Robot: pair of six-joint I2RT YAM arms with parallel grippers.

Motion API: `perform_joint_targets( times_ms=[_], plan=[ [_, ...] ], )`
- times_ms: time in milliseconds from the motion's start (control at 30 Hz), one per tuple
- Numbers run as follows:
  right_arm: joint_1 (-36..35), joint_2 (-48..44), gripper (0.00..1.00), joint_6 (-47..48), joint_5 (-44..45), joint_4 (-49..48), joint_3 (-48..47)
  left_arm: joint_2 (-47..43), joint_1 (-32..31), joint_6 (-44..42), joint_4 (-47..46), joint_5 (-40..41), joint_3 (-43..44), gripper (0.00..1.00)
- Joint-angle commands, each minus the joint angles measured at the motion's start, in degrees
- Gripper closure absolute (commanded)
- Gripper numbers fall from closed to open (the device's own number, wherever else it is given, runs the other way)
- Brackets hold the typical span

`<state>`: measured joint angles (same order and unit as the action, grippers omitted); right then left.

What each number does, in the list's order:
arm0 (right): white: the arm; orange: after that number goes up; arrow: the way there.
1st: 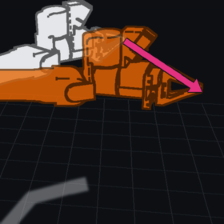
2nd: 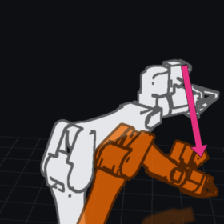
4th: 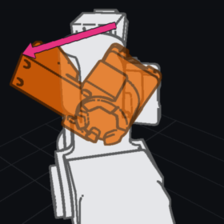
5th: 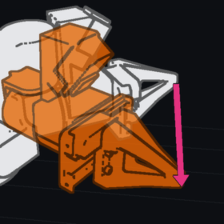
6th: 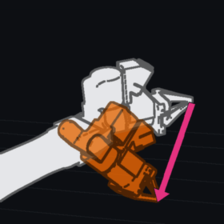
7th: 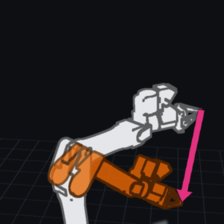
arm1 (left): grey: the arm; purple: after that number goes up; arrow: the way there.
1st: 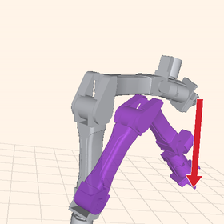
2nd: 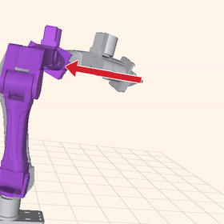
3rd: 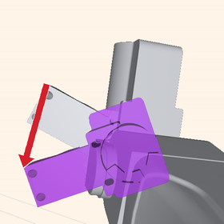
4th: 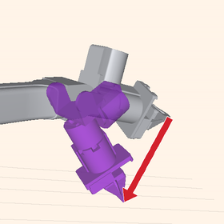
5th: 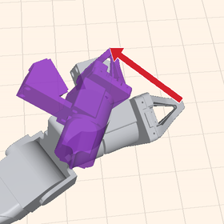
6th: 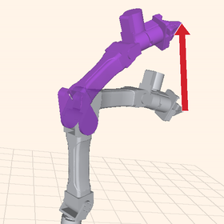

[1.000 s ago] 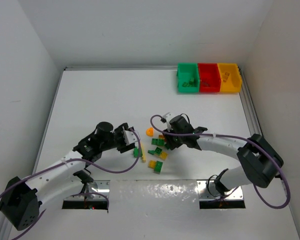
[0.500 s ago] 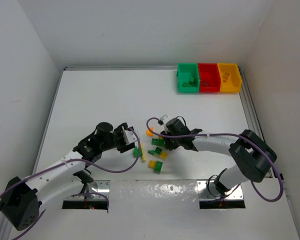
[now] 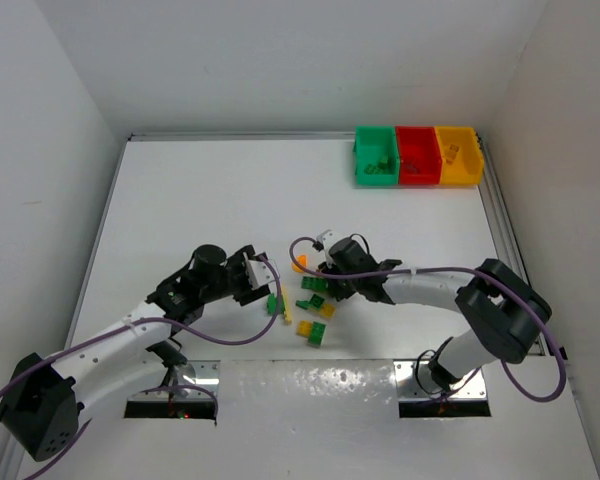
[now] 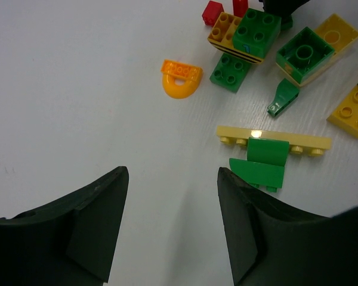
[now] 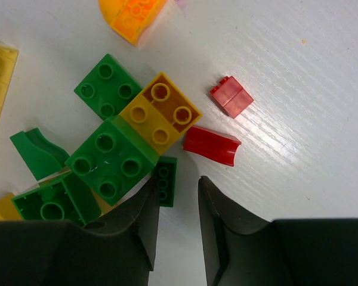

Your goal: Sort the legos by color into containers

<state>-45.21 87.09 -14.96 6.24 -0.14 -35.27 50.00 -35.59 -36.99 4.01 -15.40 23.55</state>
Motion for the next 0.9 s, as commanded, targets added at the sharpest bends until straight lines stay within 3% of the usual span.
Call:
perform_joint_targets(
  times_ms=[0,233,733,867],
  plan=[
    [-1.81,-1.13,0.68,1.51,0.70,1.54,-0.67,0.19,-0.53,0.52,-2.69,0.28,-0.08,0.41],
    [-2.07,-4.47,0.68,0.72,-0.35,1.46,-2.70,0.45,-0.53,0.43,-2.52,-0.07,0.00,0.41],
    [-2.60,0.62,0.68,0.90,-3.08,0.49,-1.82,0.36,-0.53,0.43,-2.60,-0.07,-0.17,0.41],
    [-3.30,2.64,0.67,-0.15,0.42,0.49,-1.91,0.28,-0.53,0.52,-2.87,0.28,-0.35,0.41]
  ],
)
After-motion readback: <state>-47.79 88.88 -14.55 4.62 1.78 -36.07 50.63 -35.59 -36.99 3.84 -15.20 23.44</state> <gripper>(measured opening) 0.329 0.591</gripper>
